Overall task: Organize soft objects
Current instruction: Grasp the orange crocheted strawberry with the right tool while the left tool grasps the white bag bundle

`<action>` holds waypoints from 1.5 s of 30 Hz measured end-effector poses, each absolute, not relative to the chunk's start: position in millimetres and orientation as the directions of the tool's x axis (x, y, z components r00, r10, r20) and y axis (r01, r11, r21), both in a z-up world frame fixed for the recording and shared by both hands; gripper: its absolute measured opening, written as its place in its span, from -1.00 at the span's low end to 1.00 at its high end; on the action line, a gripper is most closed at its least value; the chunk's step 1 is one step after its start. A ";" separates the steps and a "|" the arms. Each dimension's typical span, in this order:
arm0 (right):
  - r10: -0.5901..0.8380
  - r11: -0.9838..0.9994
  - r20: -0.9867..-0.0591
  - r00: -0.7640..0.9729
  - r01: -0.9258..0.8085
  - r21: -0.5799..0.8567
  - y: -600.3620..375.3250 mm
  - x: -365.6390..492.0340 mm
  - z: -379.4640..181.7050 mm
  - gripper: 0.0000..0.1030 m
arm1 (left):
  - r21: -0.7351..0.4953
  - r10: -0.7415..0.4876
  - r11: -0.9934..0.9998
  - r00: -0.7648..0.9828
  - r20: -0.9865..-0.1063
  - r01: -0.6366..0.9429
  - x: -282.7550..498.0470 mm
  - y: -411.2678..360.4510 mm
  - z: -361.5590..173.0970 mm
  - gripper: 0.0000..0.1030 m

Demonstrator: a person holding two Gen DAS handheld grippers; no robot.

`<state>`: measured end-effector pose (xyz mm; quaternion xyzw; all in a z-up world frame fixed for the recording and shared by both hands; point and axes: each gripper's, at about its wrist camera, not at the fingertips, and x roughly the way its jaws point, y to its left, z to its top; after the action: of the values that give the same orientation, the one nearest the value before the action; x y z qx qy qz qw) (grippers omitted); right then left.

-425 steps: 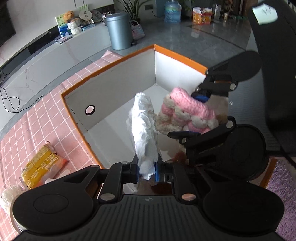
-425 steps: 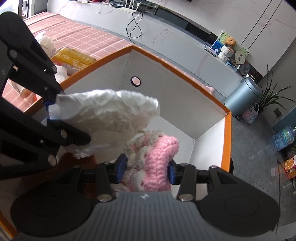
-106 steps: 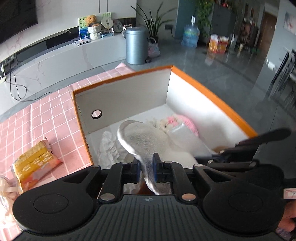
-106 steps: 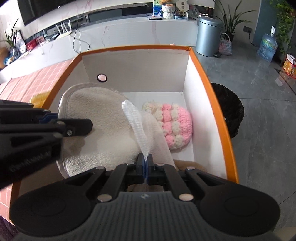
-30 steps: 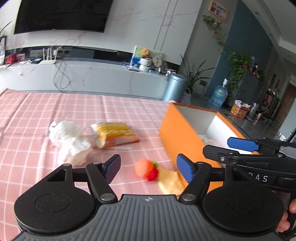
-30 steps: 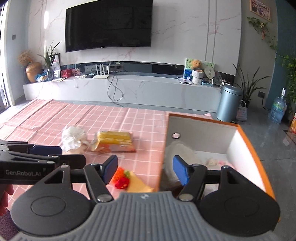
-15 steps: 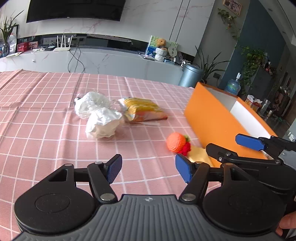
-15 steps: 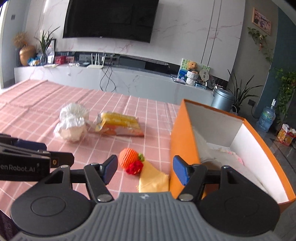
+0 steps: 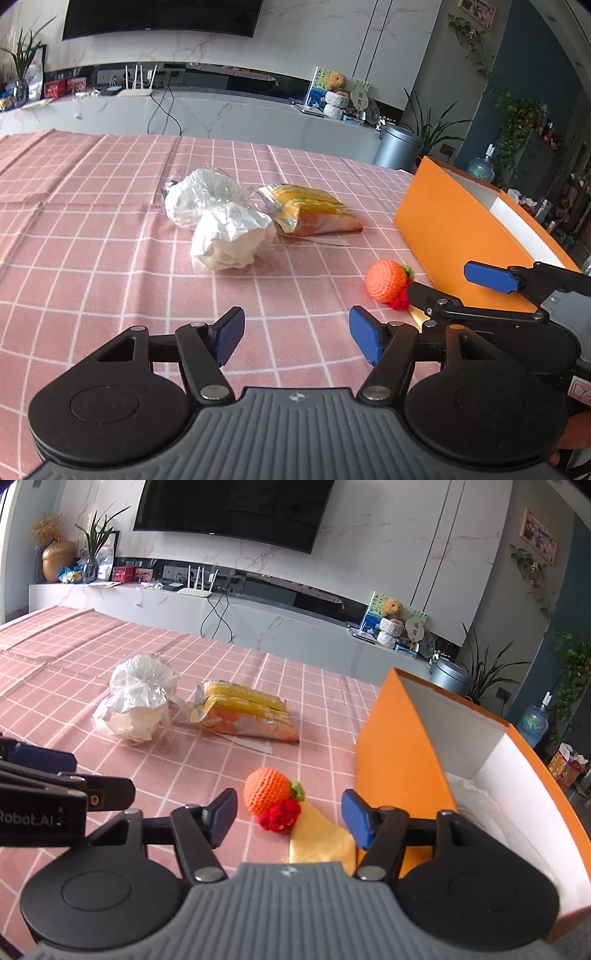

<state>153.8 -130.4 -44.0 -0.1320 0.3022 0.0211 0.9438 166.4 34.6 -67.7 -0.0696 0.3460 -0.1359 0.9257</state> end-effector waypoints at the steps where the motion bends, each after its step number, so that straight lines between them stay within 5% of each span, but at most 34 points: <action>1: -0.038 0.963 -0.578 0.815 -0.124 -0.238 -129.6 157.1 -45.8 0.15 | -0.212 -0.287 0.957 0.729 -0.622 0.196 168.6 35.8 -68.1 0.48; 13: -0.025 0.963 -0.639 0.769 -0.152 -0.222 -125.1 202.8 -72.3 0.10 | -0.222 -0.193 0.973 0.779 -0.596 0.071 213.3 51.4 -66.8 0.71; 22: 0.016 0.973 -0.667 0.745 -0.166 -0.161 -128.2 219.3 -79.3 -0.12 | -0.229 -0.141 0.973 0.797 -0.588 0.003 235.3 48.1 -62.5 0.76; 34: 0.115 0.979 -0.647 0.754 -0.198 -0.057 -111.6 255.5 -73.2 -0.13 | -0.294 -0.093 0.944 0.729 -0.678 -0.152 283.7 54.4 -63.8 0.77; 41: 0.143 0.978 -0.668 0.730 -0.207 -0.017 -109.7 264.3 -78.4 -0.12 | -0.285 -0.104 0.945 0.674 -0.731 -0.163 299.4 53.9 -76.0 0.69; 45: 0.151 0.978 -0.669 0.728 -0.210 -0.008 -113.2 264.6 -78.4 -0.12 | -0.267 -0.103 0.951 0.656 -0.747 -0.156 304.0 53.1 -79.9 0.47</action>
<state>264.6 -113.2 -78.4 -0.0415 0.3557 0.0973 0.9286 304.0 53.1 -79.9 -0.1559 0.4143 0.0147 0.8966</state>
